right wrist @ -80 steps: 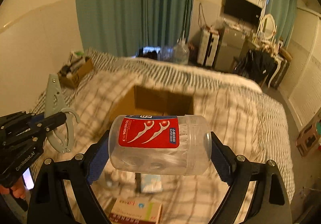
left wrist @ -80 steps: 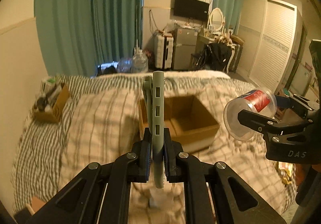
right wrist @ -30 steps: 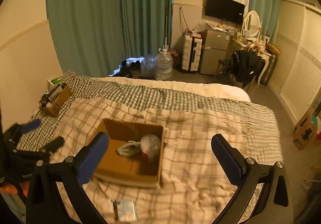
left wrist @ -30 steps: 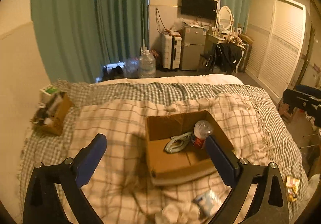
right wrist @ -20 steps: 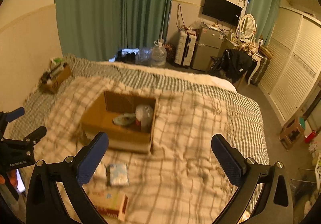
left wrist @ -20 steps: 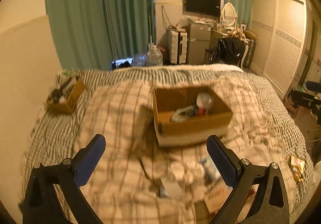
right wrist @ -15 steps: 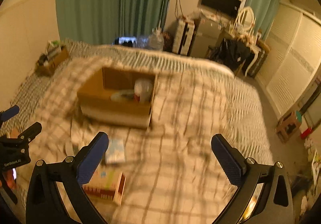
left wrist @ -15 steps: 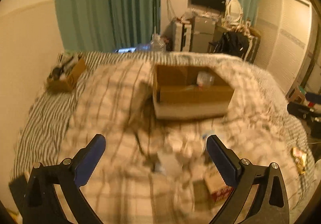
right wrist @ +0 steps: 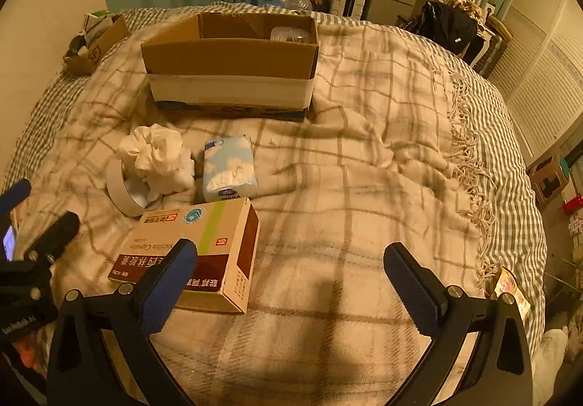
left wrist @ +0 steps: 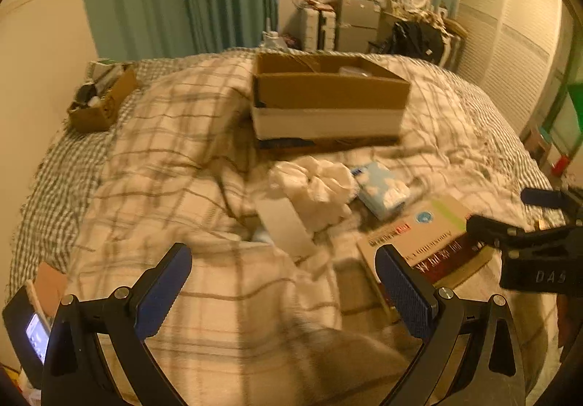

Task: Organize objects
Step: 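Grasp the Amoxicillin medicine box with the right gripper, then grasp the white tape roll with the left gripper while the right holds the medicine box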

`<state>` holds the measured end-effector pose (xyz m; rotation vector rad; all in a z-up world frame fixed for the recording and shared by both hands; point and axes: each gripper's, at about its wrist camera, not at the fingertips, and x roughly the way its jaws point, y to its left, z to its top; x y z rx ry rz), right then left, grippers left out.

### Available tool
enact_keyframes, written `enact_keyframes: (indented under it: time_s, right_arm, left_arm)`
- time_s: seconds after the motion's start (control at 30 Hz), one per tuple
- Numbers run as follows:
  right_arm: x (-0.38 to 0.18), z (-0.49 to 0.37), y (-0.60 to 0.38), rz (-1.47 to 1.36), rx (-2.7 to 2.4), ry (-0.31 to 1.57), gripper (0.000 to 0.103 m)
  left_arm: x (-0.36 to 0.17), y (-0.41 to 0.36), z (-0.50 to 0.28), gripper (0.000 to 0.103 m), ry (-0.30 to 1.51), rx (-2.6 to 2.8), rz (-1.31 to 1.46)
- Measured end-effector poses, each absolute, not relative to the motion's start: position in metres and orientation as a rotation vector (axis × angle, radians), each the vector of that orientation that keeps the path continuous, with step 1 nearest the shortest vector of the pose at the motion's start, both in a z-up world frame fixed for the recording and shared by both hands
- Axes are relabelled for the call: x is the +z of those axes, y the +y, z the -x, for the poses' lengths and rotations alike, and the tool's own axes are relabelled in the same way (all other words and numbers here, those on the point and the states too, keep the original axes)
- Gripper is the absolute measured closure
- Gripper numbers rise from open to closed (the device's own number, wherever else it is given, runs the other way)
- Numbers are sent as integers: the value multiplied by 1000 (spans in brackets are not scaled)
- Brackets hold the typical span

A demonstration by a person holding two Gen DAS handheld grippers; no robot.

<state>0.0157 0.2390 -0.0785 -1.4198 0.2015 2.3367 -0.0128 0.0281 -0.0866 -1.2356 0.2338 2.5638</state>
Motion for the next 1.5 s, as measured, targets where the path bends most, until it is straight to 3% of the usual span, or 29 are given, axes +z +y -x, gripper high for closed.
enact_keyframes:
  time_s: [0.23, 0.53, 0.67, 0.77, 0.87, 0.93, 1.13, 1.27, 1.5]
  right_arm:
    - [-80, -12, 239, 1433, 2329, 208, 0]
    - [-94, 4, 218, 1506, 2358, 181, 1]
    - [-106, 9, 209, 1576, 2387, 257, 1]
    - [-111, 12, 201, 1621, 2424, 320, 17]
    - [-109, 13, 193, 1625, 2474, 350, 44]
    - [-100, 12, 190, 1581, 2509, 337, 51]
    - [-56, 5, 198, 1370, 2567, 241, 68]
    - [-32, 5, 218, 1248, 2536, 170, 74]
    - [-33, 12, 240, 1223, 2484, 134, 75]
  left_arm:
    - [-119, 56, 9, 0, 460, 2509, 1279]
    - [-132, 49, 18, 0, 379, 2473, 1347]
    - [-136, 45, 20, 0, 348, 2463, 1365]
    - [-140, 43, 22, 0, 335, 2464, 1384]
    - [-141, 38, 24, 0, 299, 2458, 1404]
    - [-139, 34, 26, 0, 271, 2451, 1413]
    - [-117, 16, 34, 0, 140, 2469, 1376]
    - [-109, 14, 48, 0, 163, 2522, 1345]
    - [-128, 31, 75, 16, 211, 2441, 1413]
